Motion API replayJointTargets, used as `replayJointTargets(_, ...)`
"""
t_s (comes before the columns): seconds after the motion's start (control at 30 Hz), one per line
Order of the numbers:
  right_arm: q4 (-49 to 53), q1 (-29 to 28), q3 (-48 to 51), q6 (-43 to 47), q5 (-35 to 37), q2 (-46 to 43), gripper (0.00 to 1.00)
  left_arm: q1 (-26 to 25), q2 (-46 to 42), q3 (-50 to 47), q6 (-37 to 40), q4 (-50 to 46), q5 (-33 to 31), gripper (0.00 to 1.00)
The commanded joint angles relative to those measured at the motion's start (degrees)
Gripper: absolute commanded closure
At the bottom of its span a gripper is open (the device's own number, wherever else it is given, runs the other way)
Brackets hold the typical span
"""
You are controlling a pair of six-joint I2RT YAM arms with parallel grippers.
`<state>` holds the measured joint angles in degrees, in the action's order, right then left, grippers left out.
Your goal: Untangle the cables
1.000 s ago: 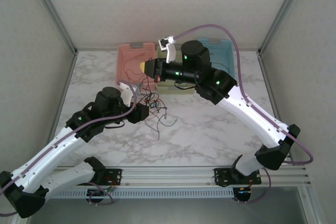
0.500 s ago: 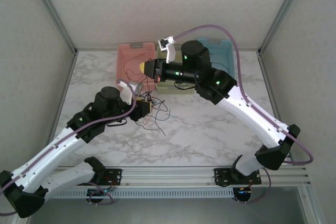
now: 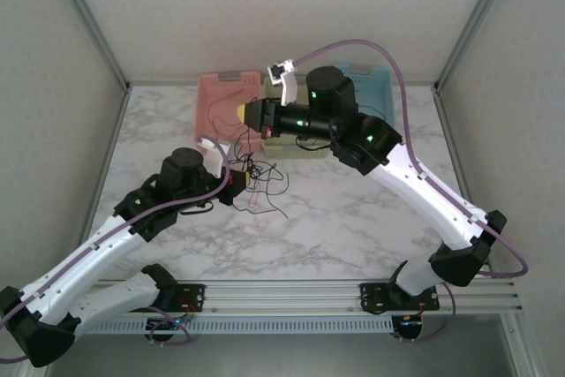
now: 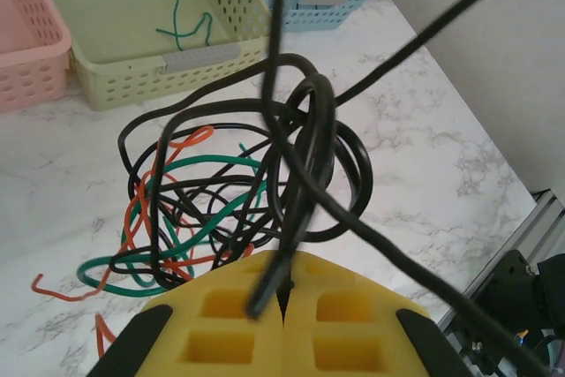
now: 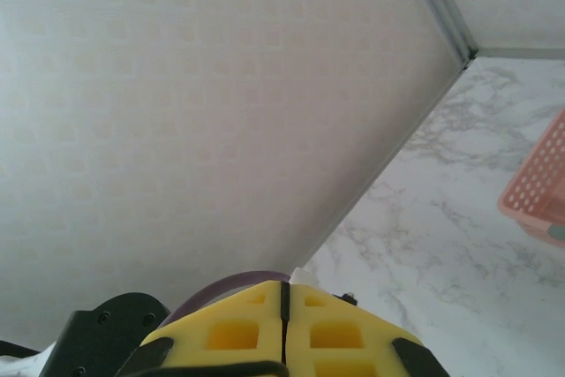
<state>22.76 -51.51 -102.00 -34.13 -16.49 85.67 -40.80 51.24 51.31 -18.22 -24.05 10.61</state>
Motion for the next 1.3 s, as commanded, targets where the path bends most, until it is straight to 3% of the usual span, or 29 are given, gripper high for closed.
replayJointTargets(0.0,2.2,0.3,-4.6,5.8,4.6,-3.4,1.00,-0.5,-1.6,-0.9,-0.7,-2.2,-2.9,1.00)
replayJointTargets(0.27,9.9,4.5,-8.4,14.6,19.9,-6.4,1.00,-0.6,-5.6,-2.2,-2.4,-8.5,-8.1,1.00)
replayJointTargets(0.6,11.3,12.7,-5.8,20.2,30.8,-11.6,1.00,-0.6,-7.5,-1.3,-3.7,-12.5,-13.1,1.00)
replayJointTargets(0.87,13.6,19.0,-5.3,19.7,31.9,-12.9,1.00,-0.5,-8.4,-2.1,-4.4,-13.5,-13.8,1.00)
replayJointTargets(1.27,15.2,23.7,-8.2,24.9,45.2,-13.8,1.00,-0.5,-9.6,-2.2,-4.9,-14.6,-15.1,1.00)
